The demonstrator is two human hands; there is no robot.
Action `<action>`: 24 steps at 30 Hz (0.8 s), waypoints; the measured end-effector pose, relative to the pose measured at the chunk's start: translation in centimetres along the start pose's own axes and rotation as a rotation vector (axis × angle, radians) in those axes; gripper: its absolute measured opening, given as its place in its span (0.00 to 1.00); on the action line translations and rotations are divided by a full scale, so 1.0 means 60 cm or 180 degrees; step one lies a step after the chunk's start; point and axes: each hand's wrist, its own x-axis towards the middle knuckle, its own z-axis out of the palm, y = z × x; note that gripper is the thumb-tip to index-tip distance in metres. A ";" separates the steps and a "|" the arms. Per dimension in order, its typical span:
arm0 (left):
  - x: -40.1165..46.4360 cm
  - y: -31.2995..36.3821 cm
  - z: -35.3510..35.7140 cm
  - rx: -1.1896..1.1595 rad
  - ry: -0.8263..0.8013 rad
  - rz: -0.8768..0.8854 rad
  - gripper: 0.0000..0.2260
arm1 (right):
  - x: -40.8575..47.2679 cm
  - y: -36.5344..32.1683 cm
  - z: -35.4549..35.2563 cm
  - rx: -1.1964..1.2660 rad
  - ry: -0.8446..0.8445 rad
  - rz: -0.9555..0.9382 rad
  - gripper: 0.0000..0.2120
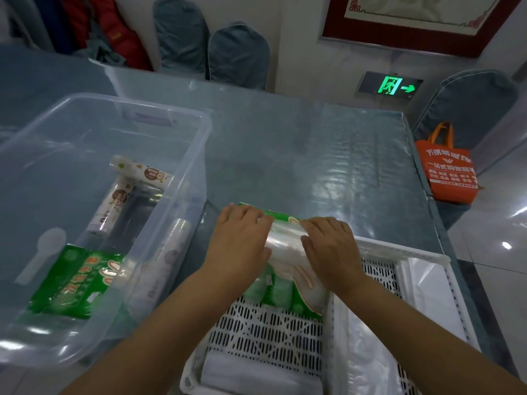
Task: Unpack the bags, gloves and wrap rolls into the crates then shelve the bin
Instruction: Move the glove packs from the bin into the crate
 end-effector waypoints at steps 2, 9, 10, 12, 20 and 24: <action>-0.005 -0.010 -0.041 0.0001 0.0148 -0.0021 0.19 | 0.017 -0.010 -0.012 0.0053 0.0017 0.0001 0.16; -0.039 -0.122 -0.161 0.0078 0.0249 0.0004 0.12 | 0.112 -0.128 -0.065 0.0278 0.0398 -0.0331 0.12; -0.047 -0.149 -0.171 0.0124 0.0223 -0.0014 0.12 | 0.128 -0.154 -0.071 0.0300 0.0469 -0.0399 0.11; -0.064 -0.216 -0.188 0.0231 0.0134 -0.0078 0.13 | 0.163 -0.213 -0.080 0.0386 0.0590 -0.0542 0.10; -0.127 -0.513 -0.218 0.0391 -0.0325 -0.0533 0.14 | 0.324 -0.462 -0.025 0.0550 -0.0485 -0.0869 0.12; -0.134 -0.613 -0.216 0.0501 -0.0531 -0.0270 0.16 | 0.401 -0.539 0.080 0.0250 -0.1476 -0.0368 0.12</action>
